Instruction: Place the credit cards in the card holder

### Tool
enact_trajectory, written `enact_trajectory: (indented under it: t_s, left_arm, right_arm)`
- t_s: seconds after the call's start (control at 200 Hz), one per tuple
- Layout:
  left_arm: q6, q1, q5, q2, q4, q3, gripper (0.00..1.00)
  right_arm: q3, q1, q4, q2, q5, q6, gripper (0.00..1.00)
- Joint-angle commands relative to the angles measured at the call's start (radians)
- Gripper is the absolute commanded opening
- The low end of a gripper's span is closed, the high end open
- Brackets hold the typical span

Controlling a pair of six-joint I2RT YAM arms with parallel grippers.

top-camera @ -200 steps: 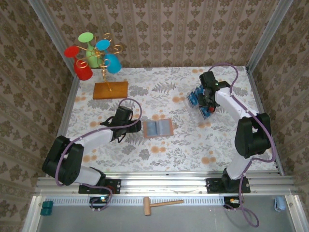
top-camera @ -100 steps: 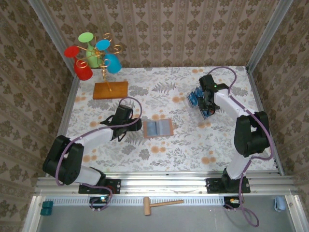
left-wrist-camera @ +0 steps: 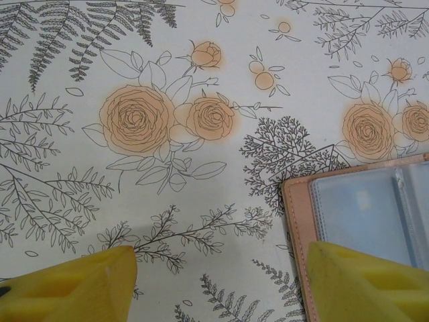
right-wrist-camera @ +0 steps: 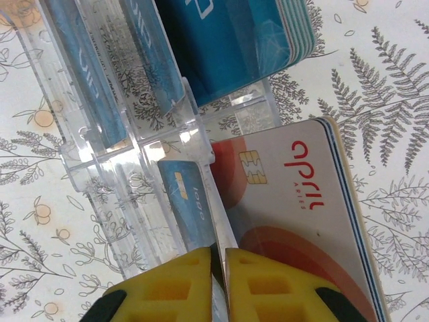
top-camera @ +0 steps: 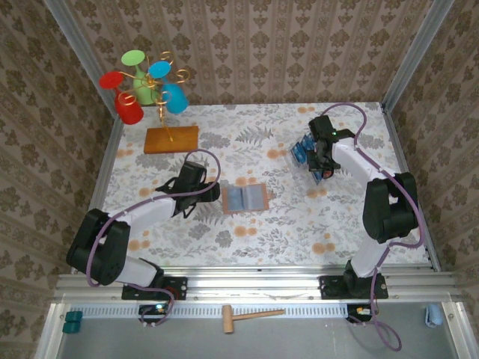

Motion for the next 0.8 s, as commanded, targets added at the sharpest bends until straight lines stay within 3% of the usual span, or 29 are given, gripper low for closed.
enact_trajectory:
  t_s: [0.0, 0.165, 0.795]
  left_arm:
    - [0.015, -0.01, -0.012, 0.0, -0.014, 0.018, 0.69]
    - [0.015, -0.01, -0.012, -0.002, -0.015, 0.017, 0.69]
    - [0.046, -0.012, -0.026, -0.005, -0.052, 0.03, 0.69]
  right_arm:
    - [-0.006, -0.016, -0.007, -0.001, -0.06, -0.013, 0.08]
    - [0.0, -0.033, -0.004, -0.005, -0.123, -0.008, 0.0]
    - [0.089, -0.053, -0.028, -0.162, -0.325, 0.053, 0.0]
